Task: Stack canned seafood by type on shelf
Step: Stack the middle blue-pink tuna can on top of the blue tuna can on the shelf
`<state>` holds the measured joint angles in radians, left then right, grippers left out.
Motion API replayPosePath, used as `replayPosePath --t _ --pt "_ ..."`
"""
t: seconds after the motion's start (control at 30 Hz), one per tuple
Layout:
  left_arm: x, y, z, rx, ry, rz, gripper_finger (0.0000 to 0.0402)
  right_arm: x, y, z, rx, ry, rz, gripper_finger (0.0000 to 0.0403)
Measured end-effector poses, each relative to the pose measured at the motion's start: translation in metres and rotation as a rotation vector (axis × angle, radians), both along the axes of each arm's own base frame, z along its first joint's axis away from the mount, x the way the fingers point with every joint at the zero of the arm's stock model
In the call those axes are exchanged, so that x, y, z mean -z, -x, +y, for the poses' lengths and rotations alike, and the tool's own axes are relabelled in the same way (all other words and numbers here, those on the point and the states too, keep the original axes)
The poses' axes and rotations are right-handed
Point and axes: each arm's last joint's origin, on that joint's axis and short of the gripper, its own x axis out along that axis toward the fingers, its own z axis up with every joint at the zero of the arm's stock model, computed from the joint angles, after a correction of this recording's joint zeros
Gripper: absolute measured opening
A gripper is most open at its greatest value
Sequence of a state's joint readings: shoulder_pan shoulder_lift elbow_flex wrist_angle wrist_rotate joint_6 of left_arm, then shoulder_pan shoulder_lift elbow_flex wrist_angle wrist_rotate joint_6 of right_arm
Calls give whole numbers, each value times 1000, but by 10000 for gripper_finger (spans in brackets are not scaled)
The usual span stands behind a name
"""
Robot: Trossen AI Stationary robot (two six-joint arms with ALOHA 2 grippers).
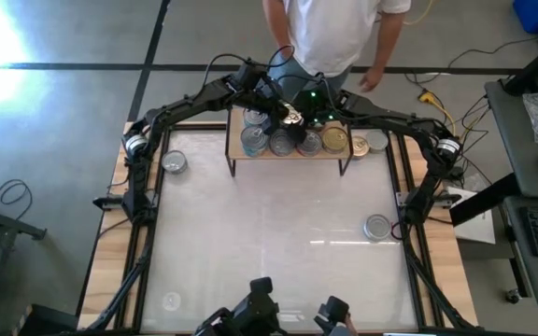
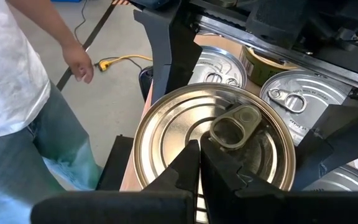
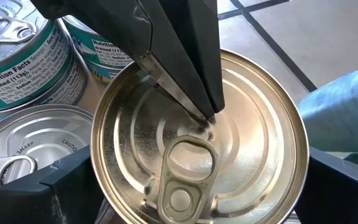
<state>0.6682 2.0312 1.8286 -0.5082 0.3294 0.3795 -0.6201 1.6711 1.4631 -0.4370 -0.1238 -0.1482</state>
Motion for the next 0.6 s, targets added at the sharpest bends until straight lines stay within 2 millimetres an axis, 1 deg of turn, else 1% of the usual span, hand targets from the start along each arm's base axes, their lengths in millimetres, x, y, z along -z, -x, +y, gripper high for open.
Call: replayPosePath --t 0.4,0.6 --pt "0 0 0 3 9 0 0 0 2 2 -24 -2 28 399" --pt "1 0 0 -1 4 7 0 -4 2 3 -30 -21 -22 400"
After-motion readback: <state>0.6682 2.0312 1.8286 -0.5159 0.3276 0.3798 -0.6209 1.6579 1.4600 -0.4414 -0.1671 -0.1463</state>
